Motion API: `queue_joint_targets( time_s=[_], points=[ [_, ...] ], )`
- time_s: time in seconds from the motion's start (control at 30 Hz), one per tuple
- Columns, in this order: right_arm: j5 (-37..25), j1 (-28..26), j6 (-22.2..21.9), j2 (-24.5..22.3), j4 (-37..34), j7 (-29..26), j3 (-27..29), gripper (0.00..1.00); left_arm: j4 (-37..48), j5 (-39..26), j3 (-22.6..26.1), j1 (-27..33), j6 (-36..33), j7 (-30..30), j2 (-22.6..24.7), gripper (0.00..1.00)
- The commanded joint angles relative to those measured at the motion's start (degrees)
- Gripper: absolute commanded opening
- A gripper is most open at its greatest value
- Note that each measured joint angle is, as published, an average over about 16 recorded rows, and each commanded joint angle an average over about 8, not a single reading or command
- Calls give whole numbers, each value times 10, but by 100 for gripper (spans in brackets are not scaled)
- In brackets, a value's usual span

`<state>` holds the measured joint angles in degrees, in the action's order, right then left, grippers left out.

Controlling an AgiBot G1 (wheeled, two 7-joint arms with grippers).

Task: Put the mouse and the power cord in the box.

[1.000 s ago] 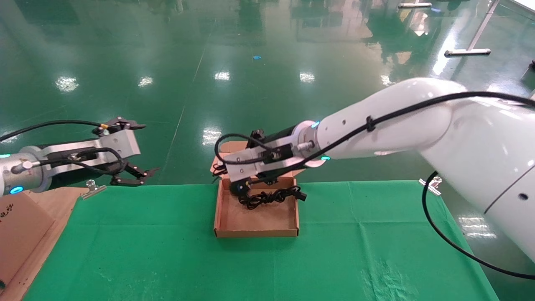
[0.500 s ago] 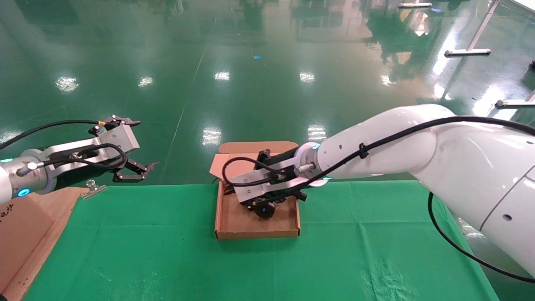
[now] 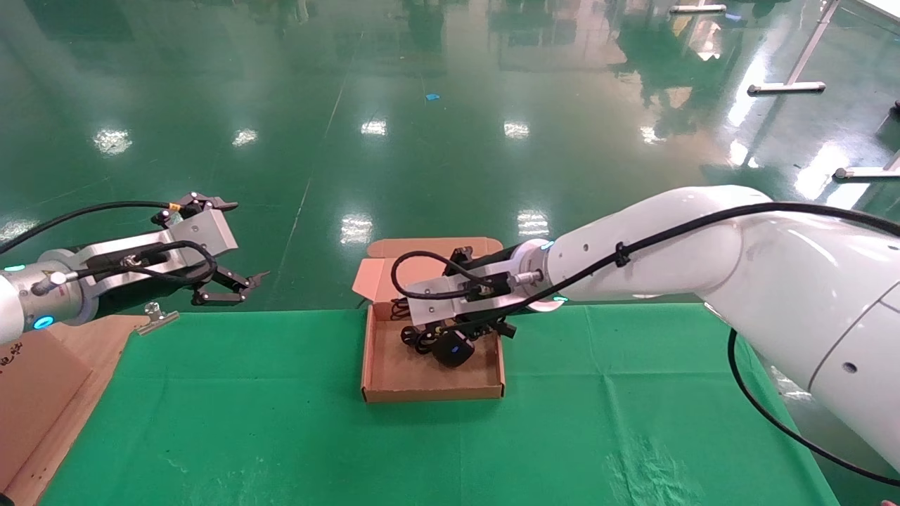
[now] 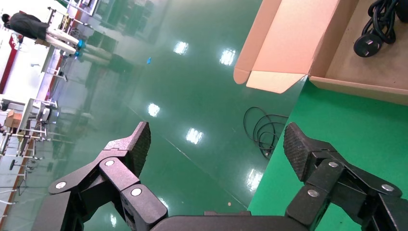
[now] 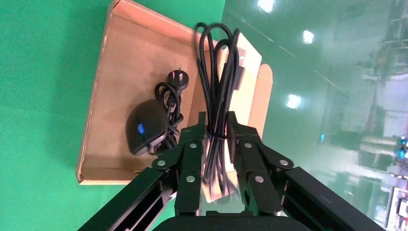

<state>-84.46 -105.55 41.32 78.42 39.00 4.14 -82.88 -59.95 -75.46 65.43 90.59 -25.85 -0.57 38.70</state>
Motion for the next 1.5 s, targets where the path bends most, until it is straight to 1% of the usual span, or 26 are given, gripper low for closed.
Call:
queue_joint_targets(
  time_s=[0.03, 0.37, 0.53, 1.5],
  points=[
    [-1, 0, 1, 0, 1, 1, 0, 100, 1, 0, 0, 0, 0, 0, 0, 100],
    [-4, -2, 8, -1, 6, 4, 3, 100, 2, 1, -1, 0, -2, 2, 2, 100],
    [12, 14, 25, -17, 20, -1, 28, 100, -2, 12, -16, -8, -20, -1, 1, 100],
    [218, 226, 233, -225, 182, -75, 347, 100, -68, 171, -250, -146, -303, -50, -18, 100]
  ],
)
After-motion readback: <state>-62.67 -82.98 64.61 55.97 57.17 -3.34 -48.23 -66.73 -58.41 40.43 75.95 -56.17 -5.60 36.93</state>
